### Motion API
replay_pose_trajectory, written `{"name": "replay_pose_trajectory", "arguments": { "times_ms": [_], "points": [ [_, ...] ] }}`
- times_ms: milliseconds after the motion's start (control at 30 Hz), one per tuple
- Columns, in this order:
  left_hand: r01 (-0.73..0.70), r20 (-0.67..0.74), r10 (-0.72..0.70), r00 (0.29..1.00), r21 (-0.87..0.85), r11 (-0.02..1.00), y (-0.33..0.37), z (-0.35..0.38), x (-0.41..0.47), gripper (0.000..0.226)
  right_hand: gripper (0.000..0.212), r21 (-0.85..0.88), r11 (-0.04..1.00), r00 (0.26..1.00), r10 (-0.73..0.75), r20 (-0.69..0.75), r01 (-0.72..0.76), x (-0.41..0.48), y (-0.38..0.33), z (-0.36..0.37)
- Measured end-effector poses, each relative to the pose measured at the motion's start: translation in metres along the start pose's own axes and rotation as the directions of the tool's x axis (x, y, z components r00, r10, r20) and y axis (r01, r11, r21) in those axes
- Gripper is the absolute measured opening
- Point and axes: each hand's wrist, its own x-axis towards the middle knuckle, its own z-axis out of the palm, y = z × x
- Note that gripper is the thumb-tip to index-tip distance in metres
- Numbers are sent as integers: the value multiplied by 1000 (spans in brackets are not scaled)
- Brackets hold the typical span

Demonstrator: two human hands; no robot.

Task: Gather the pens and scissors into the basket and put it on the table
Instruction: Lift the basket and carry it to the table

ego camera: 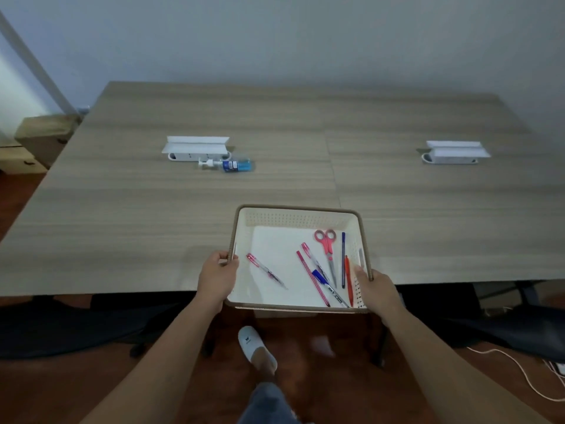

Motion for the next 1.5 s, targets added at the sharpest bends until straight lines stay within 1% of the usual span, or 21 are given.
{"name": "replay_pose_trajectory", "arguments": {
  "times_ms": [133,233,367,533,633,767,967,1067,1167,1300,1500],
  "points": [
    [0,20,-1,1000,30,1000,24,14,57,3,46,-49,999,999,1,-33,-2,44,-29,6],
    [28,59,-31,998,49,998,40,16,96,3,42,-75,997,998,5,-60,-10,71,-54,8],
    [46,74,-54,996,108,993,64,18,144,8,42,-42,999,996,10,-88,-14,106,-87,14],
    [77,91,-91,992,153,985,80,27,181,8,38,-33,999,997,17,-73,-20,144,-103,21],
    [105,73,-118,990,167,980,81,37,199,12,30,-74,997,999,22,-39,-25,171,-107,25],
    [160,65,-173,983,165,973,79,50,214,12,30,-122,991,999,47,-8,-48,206,-106,29],
    [216,88,-230,969,145,966,80,77,246,11,23,-149,986,997,76,23,-72,259,-105,28],
    [209,91,-224,970,148,967,91,91,255,12,20,-124,989,995,91,41,-85,279,-105,25],
    [203,64,-215,975,149,968,101,111,263,19,20,-119,989,994,98,48,-92,302,-105,19],
    [198,32,-206,978,162,967,110,133,278,12,21,-141,987,994,92,67,-82,330,-109,11],
    [215,-29,-214,976,177,960,128,154,294,12,22,-138,988,990,81,118,-64,368,-116,2]
  ]
}}
